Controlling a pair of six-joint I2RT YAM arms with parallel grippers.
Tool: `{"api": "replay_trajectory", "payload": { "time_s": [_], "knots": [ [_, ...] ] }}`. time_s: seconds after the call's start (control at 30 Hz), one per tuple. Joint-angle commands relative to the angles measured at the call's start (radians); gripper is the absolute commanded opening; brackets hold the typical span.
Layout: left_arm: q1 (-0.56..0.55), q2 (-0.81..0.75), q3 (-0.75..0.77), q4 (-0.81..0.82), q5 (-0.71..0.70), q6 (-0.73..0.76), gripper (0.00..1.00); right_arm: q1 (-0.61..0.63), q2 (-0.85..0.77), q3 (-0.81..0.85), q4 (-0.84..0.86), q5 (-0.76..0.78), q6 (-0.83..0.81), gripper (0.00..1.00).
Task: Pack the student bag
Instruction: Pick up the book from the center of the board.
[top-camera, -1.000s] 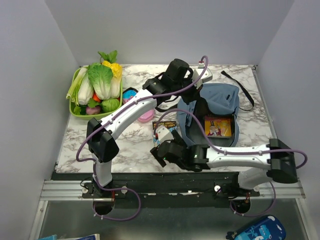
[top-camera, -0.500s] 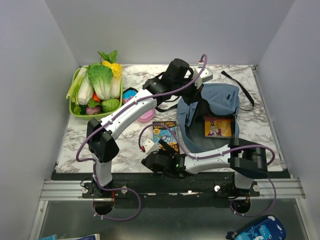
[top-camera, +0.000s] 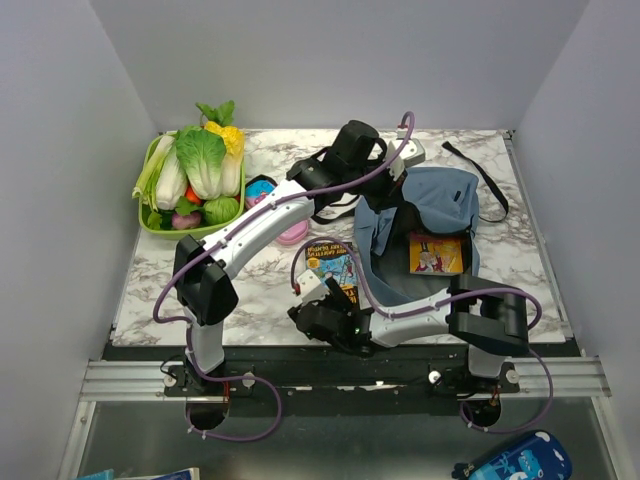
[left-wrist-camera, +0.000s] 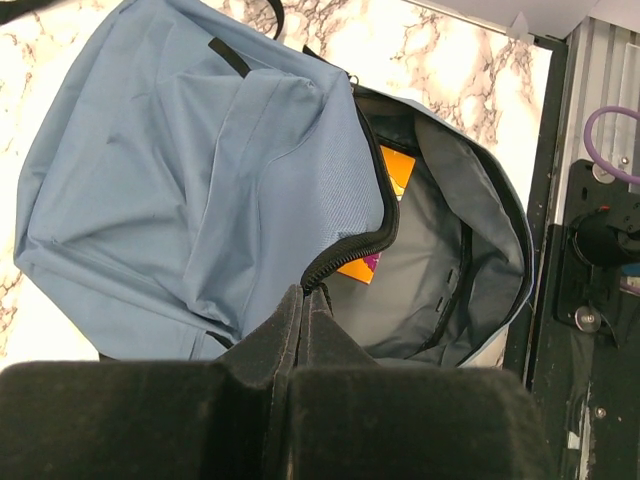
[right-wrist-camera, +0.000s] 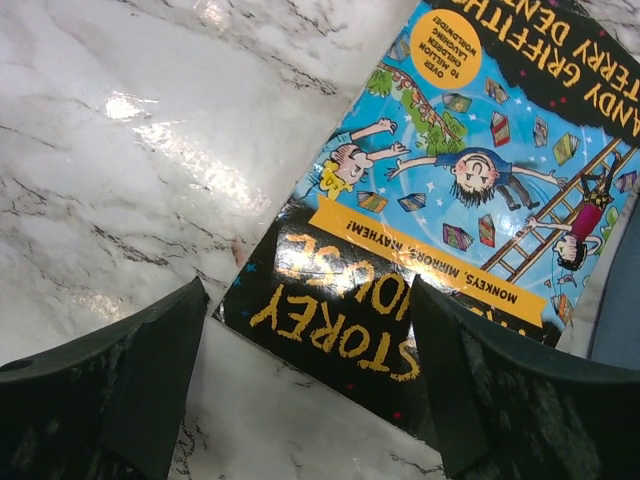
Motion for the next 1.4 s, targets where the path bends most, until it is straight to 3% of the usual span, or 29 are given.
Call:
{"api": "replay_trajectory", "payload": {
  "time_s": [0.0,0.07,0.17,0.27,0.3,0.4,0.67,0.97,1.13,1.37],
  "knots": [
    [0.003,-0.055,-0.022,0.030,0.023,-0.018,0.00,-0.010,0.007,-0.070,-0.060,-0.030,0.091,0.84],
    [0.003,-0.061,-0.028,0.032,0.025,-0.020,0.00,-0.008,0.002,-0.096,-0.063,-0.054,0.117,0.80],
    [0.003,-0.067,-0.036,0.036,0.023,-0.018,0.00,-0.008,-0.021,-0.122,-0.058,-0.097,0.146,0.65],
    [0.003,-0.074,-0.040,0.037,0.020,-0.018,0.00,-0.008,-0.054,-0.133,-0.060,-0.108,0.148,0.41],
    [0.004,-0.077,-0.042,0.040,0.022,-0.018,0.00,-0.008,-0.067,-0.133,-0.061,-0.105,0.139,0.26],
    [0.003,-0.081,-0.042,0.043,0.023,-0.021,0.00,-0.008,-0.117,-0.127,-0.081,-0.076,0.116,0.04],
    [0.003,-0.090,-0.042,0.046,0.017,-0.032,0.00,-0.007,-0.208,-0.053,-0.156,-0.012,0.057,0.01],
    [0.003,-0.055,0.016,0.041,-0.020,-0.031,0.00,0.027,-0.568,0.092,-0.360,0.021,-0.052,0.00],
    [0.004,-0.055,0.015,0.038,-0.035,-0.007,0.00,0.090,-0.688,0.198,-0.622,0.051,0.023,0.01],
    [0.003,-0.054,0.029,0.026,-0.034,-0.003,0.00,0.206,-0.687,0.456,-1.139,0.281,0.238,0.01]
  ]
}}
